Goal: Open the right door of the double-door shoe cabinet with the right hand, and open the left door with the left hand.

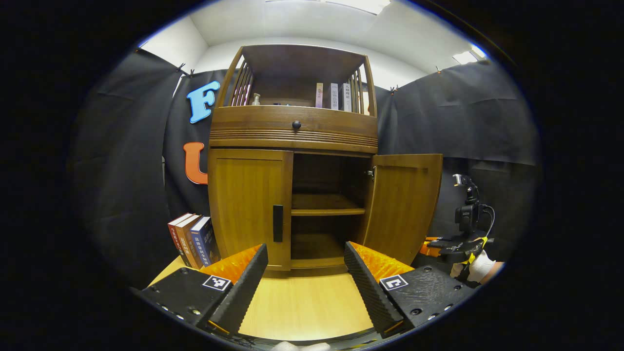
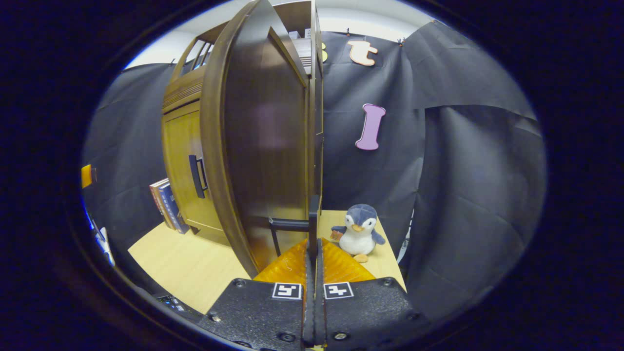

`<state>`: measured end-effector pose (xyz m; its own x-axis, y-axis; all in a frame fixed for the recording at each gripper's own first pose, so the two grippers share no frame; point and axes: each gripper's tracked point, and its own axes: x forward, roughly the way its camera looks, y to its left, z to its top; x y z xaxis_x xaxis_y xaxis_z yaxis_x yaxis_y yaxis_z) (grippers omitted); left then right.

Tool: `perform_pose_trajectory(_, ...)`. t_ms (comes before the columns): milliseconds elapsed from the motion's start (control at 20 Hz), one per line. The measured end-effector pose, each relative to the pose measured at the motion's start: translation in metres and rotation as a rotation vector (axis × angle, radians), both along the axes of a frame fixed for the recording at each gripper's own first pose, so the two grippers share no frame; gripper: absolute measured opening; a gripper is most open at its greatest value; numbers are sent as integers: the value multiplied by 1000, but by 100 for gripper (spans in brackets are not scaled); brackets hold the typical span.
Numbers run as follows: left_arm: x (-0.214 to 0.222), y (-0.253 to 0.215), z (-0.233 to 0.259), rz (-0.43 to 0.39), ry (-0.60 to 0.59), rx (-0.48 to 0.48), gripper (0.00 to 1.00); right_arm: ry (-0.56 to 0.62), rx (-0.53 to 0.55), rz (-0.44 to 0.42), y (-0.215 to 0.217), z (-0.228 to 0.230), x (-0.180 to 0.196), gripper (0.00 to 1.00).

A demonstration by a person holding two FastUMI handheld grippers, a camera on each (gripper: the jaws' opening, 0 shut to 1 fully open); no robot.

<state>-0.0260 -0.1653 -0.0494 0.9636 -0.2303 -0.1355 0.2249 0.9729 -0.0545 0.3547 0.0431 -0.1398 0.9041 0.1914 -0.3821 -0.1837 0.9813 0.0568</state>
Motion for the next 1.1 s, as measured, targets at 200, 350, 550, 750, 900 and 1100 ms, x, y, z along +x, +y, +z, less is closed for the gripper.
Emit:
perform_pose_trajectory(200,-5,-18,-4,54,12,12,95,-1,24,85,-18,1,9,4)
perform_pose_trajectory(350,-11,-26,-4,86,15,15,95,-16,-33,181,-19,2,9,4)
perform_pose_trajectory(550,-18,-24,-2,133,13,42,95,-17,-33,219,-22,2,8,4)
perform_pose_trajectory(750,-18,-22,-2,144,24,47,95,-17,-35,227,-23,2,8,4)
perform_pose_trajectory(900,-17,-20,3,137,14,53,100,-11,-50,242,-23,4,1,8)
perform_pose_trajectory(1100,-16,-19,9,114,3,46,95,-57,-102,184,-52,16,-16,55)
